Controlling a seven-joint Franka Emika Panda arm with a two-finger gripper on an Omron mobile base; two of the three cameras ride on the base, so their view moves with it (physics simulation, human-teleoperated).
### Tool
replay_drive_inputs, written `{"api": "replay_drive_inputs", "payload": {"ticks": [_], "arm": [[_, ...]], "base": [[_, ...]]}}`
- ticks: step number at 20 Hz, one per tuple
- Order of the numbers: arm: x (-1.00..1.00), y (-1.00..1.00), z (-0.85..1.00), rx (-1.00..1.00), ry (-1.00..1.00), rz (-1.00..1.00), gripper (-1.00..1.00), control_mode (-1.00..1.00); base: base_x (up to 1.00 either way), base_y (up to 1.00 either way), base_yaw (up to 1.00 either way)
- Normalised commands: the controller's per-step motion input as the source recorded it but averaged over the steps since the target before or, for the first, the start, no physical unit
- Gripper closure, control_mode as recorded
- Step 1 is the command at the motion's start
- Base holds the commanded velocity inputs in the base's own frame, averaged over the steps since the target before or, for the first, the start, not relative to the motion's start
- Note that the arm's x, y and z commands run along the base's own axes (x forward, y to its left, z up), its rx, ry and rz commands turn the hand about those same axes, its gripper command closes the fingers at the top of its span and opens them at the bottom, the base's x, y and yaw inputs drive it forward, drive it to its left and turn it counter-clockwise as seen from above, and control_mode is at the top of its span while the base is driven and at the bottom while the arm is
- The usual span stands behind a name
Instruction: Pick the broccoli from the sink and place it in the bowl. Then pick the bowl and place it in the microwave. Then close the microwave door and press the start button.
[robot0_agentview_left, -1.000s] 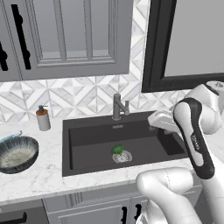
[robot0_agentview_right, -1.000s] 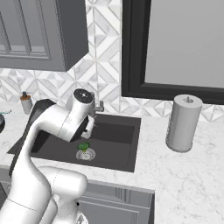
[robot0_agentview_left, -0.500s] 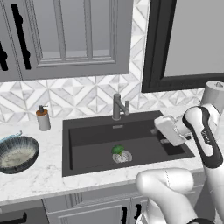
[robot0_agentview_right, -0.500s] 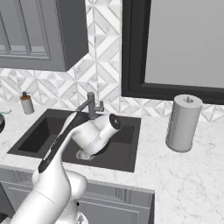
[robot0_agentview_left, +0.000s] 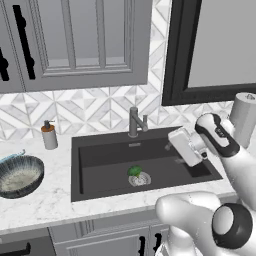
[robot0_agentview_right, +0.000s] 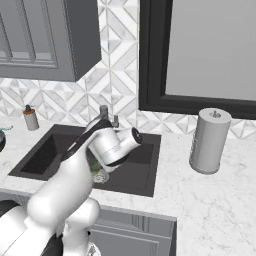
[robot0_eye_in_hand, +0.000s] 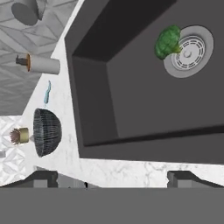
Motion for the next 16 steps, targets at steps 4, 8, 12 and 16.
{"api": "replay_drive_inputs", "payload": {"ticks": [4, 8, 12, 16], "arm": [[0.48, 0.0, -0.32, 0.0, 0.03, 0.0, -1.0, -1.0], [0.26, 0.0, -0.43, 0.0, 0.0, 0.0, -1.0, -1.0], [0.26, 0.07, -0.46, 0.0, 0.0, 0.0, -1.0, -1.0], [0.36, 0.09, -0.42, 0.0, 0.0, 0.0, -1.0, -1.0]], "base": [[0.0, 0.0, 0.0], [0.0, 0.0, 0.0], [0.0, 0.0, 0.0], [0.0, 0.0, 0.0]]}}
